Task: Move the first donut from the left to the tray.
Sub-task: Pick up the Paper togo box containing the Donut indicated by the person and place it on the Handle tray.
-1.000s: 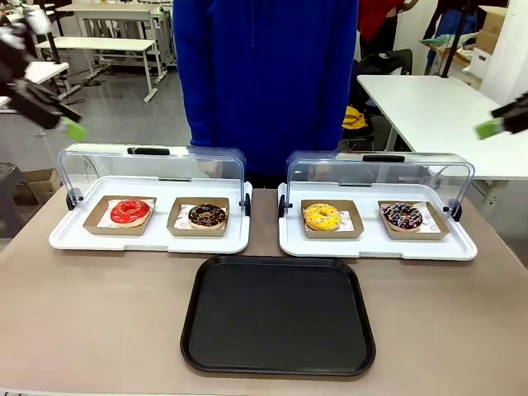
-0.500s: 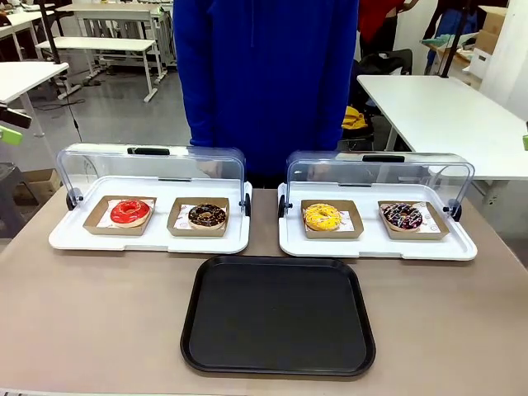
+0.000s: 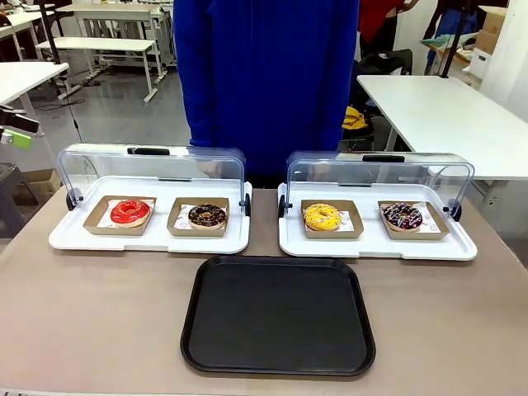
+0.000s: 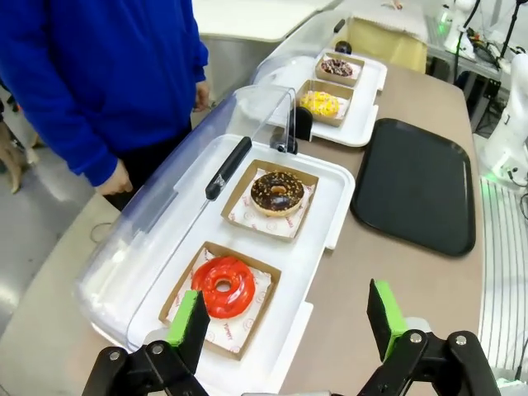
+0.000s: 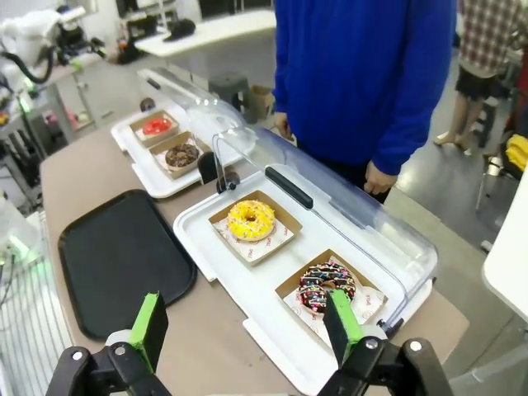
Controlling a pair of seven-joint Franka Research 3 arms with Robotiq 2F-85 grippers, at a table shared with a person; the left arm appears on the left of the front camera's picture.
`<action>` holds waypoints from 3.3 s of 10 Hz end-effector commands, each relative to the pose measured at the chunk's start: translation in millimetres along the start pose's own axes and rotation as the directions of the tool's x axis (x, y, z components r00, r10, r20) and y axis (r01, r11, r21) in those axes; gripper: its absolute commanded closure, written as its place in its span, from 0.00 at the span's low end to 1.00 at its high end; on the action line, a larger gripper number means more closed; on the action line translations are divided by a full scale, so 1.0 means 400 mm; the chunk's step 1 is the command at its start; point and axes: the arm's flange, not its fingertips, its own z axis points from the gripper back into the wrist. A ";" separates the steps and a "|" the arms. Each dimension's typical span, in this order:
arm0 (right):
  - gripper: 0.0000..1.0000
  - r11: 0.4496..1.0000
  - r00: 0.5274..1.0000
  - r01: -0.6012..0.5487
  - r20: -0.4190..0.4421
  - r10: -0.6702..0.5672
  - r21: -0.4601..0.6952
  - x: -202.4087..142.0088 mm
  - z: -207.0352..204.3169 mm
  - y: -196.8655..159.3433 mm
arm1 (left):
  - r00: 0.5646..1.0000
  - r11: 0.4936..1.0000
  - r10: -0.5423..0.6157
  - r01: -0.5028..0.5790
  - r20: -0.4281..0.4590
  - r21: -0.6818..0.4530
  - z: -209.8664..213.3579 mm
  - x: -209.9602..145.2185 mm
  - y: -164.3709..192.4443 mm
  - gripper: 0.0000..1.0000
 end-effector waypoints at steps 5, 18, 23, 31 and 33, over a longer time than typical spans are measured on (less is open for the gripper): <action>0.00 1.000 1.000 0.000 0.000 0.000 0.000 0.000 0.000 0.000 | 1.000 1.000 0.000 0.000 0.000 0.000 0.000 0.000 0.000 0.00; 0.00 1.000 1.000 0.000 0.000 0.000 0.000 0.000 0.000 0.000 | 1.000 1.000 0.000 0.000 0.000 0.000 0.000 0.000 0.000 0.00; 0.00 1.000 1.000 0.000 0.000 0.000 0.000 0.000 0.000 0.000 | 1.000 1.000 0.000 0.000 0.000 0.000 0.000 0.000 0.000 0.00; 0.00 1.000 1.000 0.000 0.000 0.000 0.000 0.000 0.000 0.000 | 1.000 1.000 0.000 0.000 0.000 0.000 0.000 0.000 0.000 0.00; 0.00 1.000 1.000 0.000 0.000 0.000 0.000 0.000 0.000 0.000 | 1.000 1.000 0.000 0.000 0.000 0.000 0.000 0.000 0.000 0.00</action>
